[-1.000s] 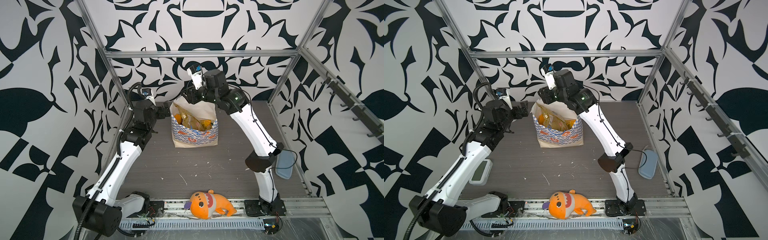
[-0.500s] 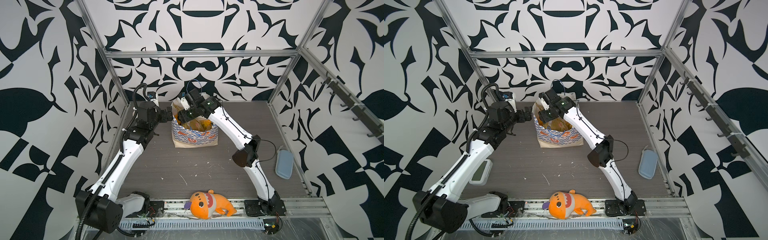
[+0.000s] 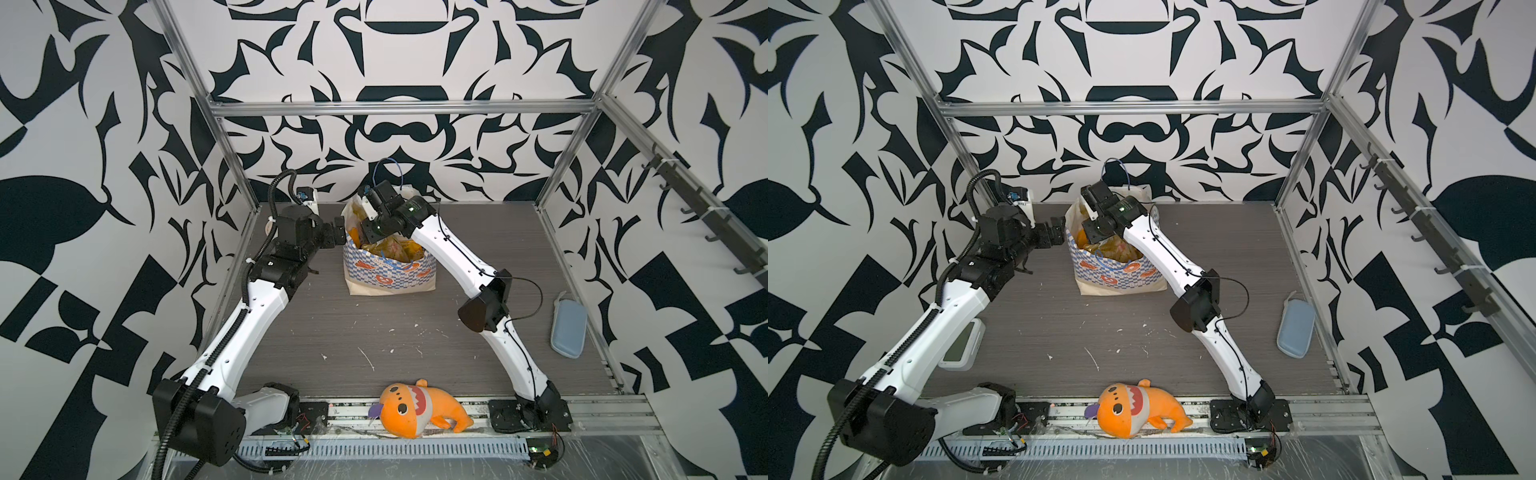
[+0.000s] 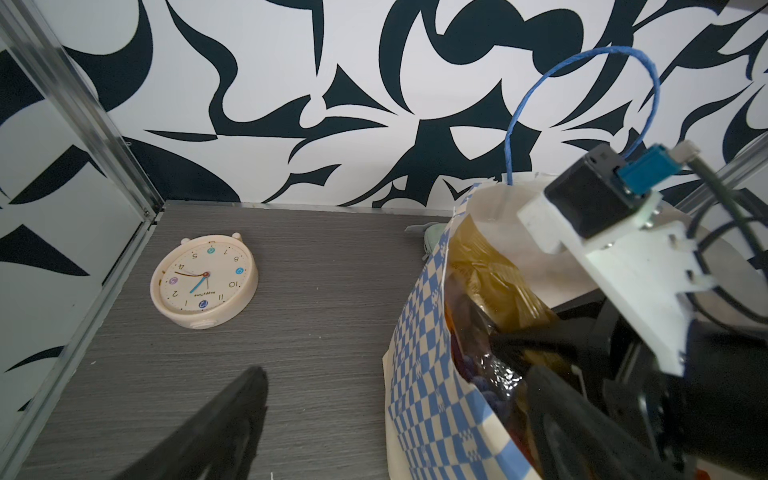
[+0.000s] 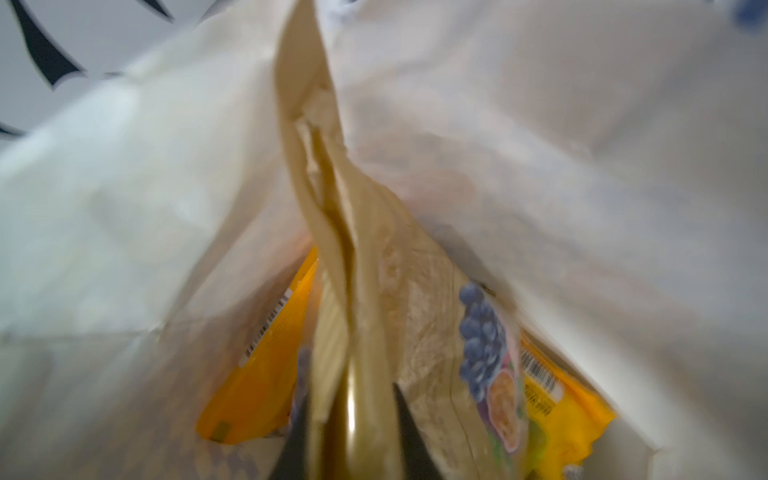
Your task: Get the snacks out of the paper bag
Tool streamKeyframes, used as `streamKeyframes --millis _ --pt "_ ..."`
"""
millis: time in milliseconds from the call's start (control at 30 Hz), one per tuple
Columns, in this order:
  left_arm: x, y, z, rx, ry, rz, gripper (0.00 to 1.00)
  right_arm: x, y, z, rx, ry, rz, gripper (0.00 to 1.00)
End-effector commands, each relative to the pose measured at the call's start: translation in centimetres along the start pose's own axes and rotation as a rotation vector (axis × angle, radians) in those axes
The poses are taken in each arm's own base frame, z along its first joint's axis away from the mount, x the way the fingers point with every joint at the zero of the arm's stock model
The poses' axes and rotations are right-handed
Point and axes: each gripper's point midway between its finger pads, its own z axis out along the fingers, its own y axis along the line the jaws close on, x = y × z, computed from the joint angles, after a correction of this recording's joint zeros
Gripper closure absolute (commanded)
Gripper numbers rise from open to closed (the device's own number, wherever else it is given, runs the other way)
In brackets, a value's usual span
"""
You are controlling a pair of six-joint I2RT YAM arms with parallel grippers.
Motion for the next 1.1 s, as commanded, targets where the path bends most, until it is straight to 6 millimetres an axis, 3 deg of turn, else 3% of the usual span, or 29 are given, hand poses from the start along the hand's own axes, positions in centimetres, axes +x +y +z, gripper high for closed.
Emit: streamKeyframes --millis 0,67,400,433,500,733,1067 --pt "0.8 0.0 0.3 0.007 0.012 -0.002 0.0 0.4 -2.1 0.1 0.059 0.02 0.015 0.92" --pt "1.0 -0.1 0.5 0.013 0.02 -0.002 0.0 0.1 -2.4 -0.2 0.058 0.013 0.019 1.0" --pt "1.2 -0.9 1.5 0.049 0.048 -0.005 0.0 -4.3 -3.0 -5.3 -0.04 -0.145 0.064 1.0" --pt "2.2 -0.8 2.5 0.043 0.084 -0.003 0.0 -4.7 -3.1 -5.9 -0.052 -0.162 0.064 1.0" --pt "2.3 -0.9 2.9 0.04 0.097 0.0 0.0 -5.7 -3.2 -7.2 -0.085 -0.197 0.078 1.0" --pt "1.5 -1.1 3.2 0.045 0.075 0.002 0.0 -8.7 -3.6 -11.9 -0.213 -0.318 0.125 1.0" --pt "1.7 -0.6 2.7 0.023 0.069 0.011 0.0 -8.0 -4.7 -10.6 -0.201 -0.294 0.159 1.0"
